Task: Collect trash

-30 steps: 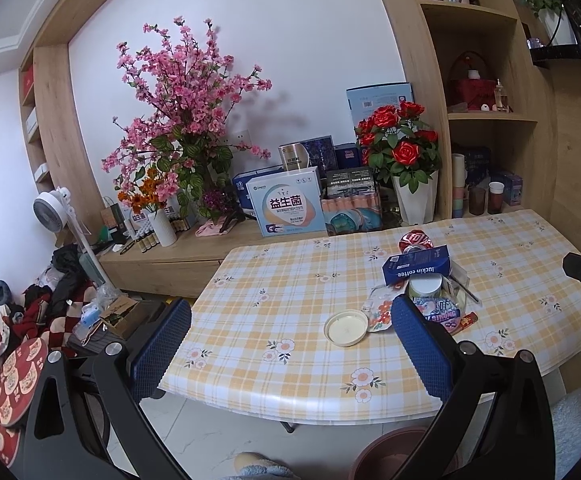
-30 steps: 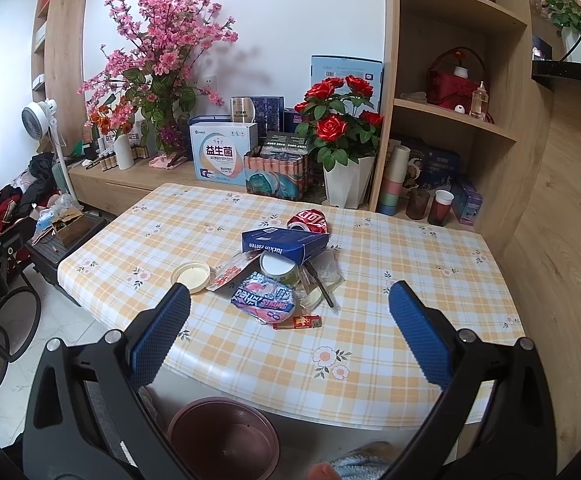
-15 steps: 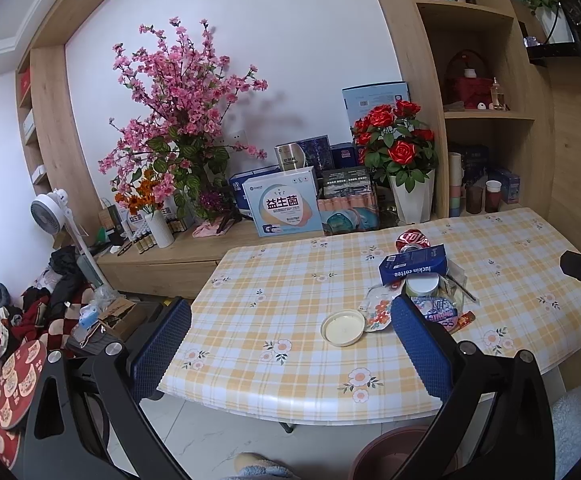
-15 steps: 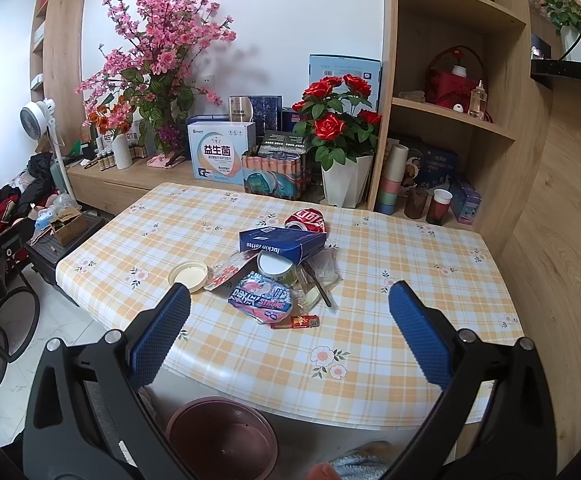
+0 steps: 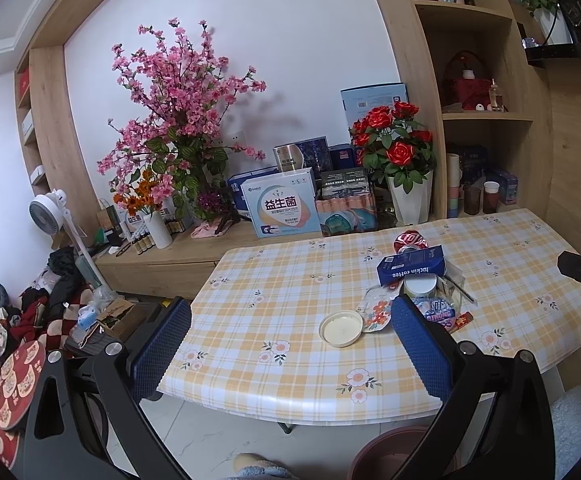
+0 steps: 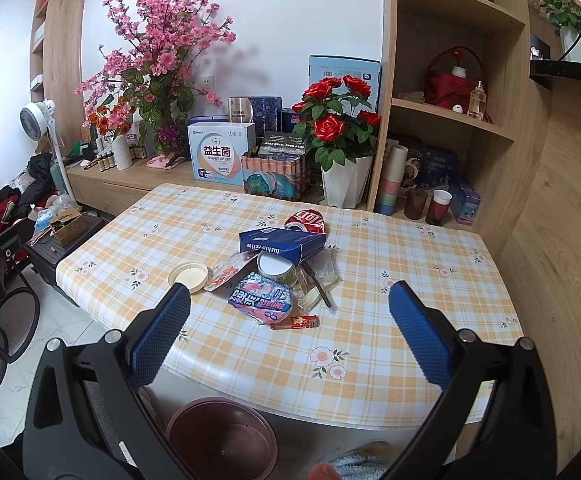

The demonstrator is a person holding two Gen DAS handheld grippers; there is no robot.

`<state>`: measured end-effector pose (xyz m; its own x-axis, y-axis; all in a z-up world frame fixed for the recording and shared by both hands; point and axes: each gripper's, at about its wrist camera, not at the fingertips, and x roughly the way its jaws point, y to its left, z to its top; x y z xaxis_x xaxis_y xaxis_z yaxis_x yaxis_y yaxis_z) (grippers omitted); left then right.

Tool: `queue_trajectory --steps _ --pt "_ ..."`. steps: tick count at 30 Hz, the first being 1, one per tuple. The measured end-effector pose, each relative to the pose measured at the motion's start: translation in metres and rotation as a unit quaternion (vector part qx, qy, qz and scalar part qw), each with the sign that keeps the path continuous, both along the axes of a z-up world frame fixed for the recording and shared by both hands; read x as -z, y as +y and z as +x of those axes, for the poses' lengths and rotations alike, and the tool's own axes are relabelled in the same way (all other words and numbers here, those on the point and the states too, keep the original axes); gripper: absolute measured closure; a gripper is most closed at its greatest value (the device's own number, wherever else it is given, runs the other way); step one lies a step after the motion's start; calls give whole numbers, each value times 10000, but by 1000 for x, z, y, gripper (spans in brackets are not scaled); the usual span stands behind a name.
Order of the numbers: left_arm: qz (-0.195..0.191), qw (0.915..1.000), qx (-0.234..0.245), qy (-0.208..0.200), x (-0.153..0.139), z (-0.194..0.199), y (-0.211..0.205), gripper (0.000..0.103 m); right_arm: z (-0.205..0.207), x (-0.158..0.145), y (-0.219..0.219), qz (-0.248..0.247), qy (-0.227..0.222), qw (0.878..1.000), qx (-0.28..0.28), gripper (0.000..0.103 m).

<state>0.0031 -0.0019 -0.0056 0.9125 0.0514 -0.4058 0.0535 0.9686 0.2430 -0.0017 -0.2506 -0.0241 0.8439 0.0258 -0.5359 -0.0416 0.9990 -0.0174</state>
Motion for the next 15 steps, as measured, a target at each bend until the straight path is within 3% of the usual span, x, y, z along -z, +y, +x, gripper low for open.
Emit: queue_trajectory --steps 10,15 --pt "-134 9996 23 239 3 9 -6 5 0 -1 -2 -21 5 10000 65 6" --pt "-407 9980 116 471 10 19 4 5 2 1 -1 -39 -27 9999 135 5"
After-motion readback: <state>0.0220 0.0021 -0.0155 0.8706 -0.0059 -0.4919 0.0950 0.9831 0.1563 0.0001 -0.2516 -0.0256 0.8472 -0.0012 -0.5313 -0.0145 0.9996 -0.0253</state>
